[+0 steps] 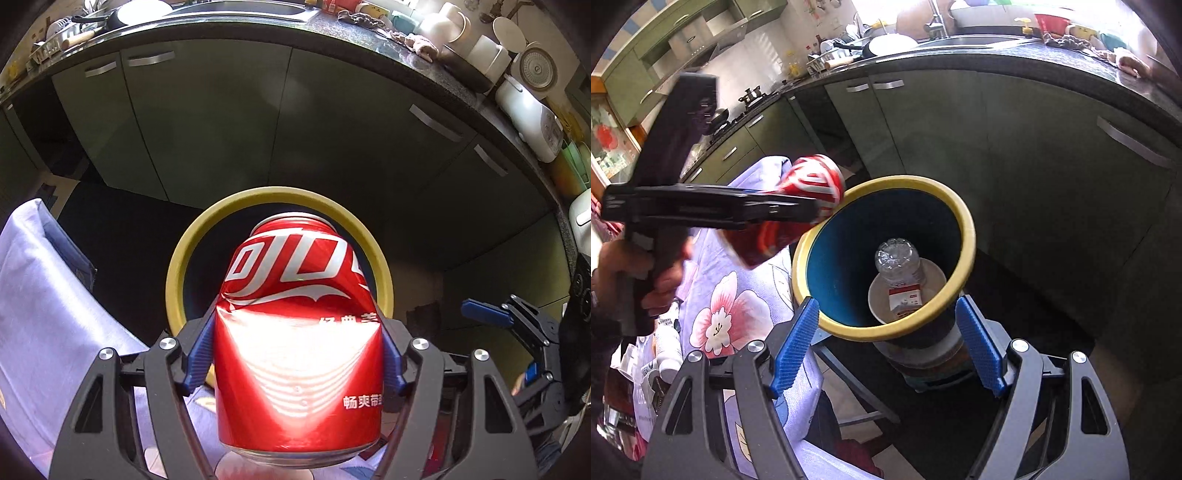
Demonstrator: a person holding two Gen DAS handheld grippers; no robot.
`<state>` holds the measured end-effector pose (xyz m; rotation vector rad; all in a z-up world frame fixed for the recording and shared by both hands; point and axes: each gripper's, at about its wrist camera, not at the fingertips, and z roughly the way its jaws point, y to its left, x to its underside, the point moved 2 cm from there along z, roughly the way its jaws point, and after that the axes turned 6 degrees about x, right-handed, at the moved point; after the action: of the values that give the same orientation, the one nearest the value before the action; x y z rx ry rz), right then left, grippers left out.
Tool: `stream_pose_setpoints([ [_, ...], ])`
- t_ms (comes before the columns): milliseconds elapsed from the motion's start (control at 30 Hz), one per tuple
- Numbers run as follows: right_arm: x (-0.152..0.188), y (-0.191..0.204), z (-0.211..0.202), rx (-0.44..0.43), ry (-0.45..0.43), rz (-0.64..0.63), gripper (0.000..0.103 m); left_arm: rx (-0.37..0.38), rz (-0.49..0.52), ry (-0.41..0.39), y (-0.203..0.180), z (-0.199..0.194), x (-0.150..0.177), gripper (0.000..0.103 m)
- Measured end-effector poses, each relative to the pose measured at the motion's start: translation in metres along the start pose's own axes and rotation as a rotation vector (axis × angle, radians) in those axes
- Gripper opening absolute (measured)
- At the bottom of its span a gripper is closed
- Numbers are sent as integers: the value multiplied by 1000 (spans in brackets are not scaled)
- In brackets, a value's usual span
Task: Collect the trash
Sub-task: 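Carry the cola can over the trash bin and open the left gripper, then grasp the white lotion bottle on the table with the right gripper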
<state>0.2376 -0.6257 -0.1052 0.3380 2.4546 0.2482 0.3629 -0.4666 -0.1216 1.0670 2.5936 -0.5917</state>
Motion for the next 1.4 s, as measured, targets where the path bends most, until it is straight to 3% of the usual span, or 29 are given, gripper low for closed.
stream_pose_setpoints([
  [167,2,-2,-4,0,-4,9,76,-18,-6,-28,4,2,-8,71],
  [400,4,18,-6,-24,-4,-25,76,35,-15,-139,4,-82,34,77],
  [700,14,98,-6,-132,15,-188,76,-51,-121,-397,20,-227,161,89],
  [867,28,171,-1,-244,58,-340,76,-140,-245,-468,39,-275,246,91],
  [1067,63,263,5,-365,148,-550,76,-242,-374,-519,62,-303,336,91],
  [1300,91,319,25,-338,201,-688,73,-266,-468,-562,73,-307,400,91],
  [1400,97,327,34,-327,222,-711,66,-270,-473,-559,70,-303,411,92],
])
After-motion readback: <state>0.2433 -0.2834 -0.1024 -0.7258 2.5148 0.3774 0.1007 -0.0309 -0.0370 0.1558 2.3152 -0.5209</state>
